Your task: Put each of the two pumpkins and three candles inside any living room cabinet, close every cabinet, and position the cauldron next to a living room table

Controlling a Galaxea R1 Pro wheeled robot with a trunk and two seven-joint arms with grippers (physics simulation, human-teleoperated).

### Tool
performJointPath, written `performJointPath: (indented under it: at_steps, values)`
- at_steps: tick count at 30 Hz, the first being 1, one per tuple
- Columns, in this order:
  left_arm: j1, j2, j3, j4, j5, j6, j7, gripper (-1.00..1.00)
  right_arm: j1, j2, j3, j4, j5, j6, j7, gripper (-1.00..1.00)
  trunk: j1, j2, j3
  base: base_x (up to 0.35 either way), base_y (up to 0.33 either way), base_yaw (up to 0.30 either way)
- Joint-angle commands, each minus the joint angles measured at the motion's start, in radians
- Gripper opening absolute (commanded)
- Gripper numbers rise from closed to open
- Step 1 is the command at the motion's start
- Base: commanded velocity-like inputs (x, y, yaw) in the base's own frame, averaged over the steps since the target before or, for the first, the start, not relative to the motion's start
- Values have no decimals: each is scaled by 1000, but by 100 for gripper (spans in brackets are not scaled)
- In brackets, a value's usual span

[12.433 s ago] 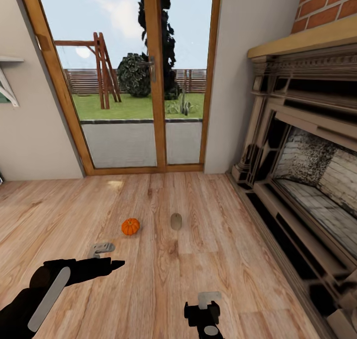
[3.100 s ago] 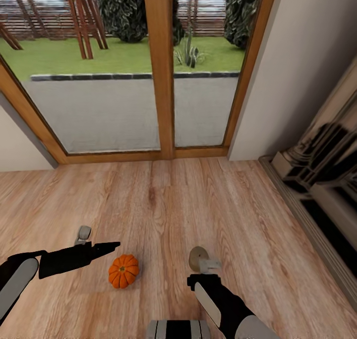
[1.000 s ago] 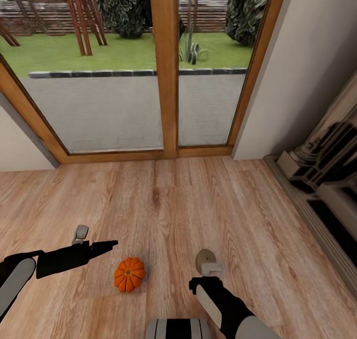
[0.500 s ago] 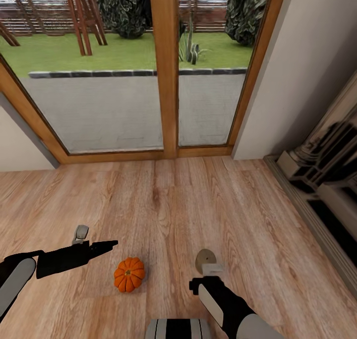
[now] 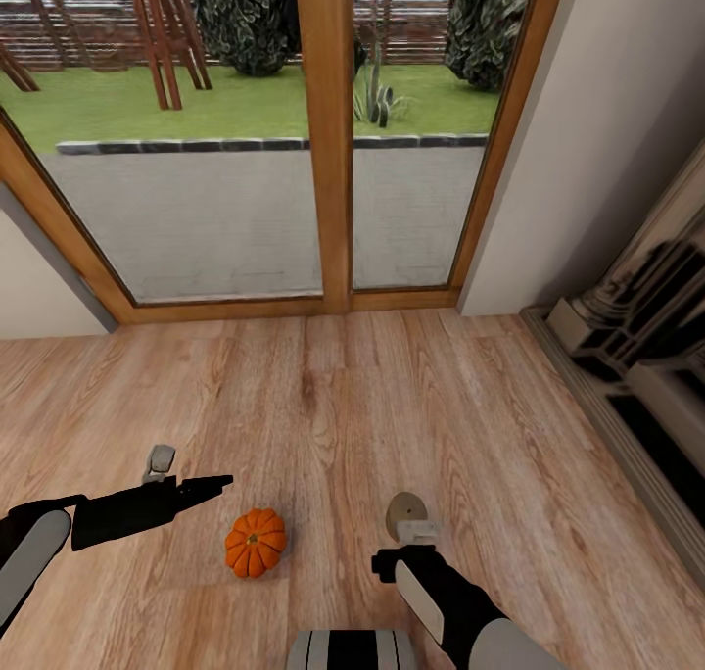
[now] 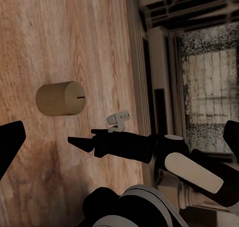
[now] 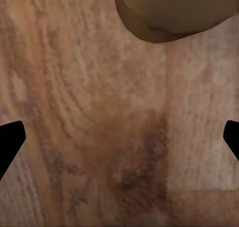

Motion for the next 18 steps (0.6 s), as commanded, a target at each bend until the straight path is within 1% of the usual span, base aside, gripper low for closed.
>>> performJointPath:
  at_steps: [1,12,18]
  values:
    - [-1,1,0,0,0,3,-3,100,-1,-2,7,-2,-10,3,-9,100,0,0,-1,0,0,0]
    - [-1,0,1,5,0,3,-2,100,-12,-5,3,-1,-13,2,-20,100,0,0,-1,0,0,0]
    - [-1,0,1,6,0,3,-1,100,-13,-13,2,-3,-13,0,-23,100,0,0,-1,0,0,0]
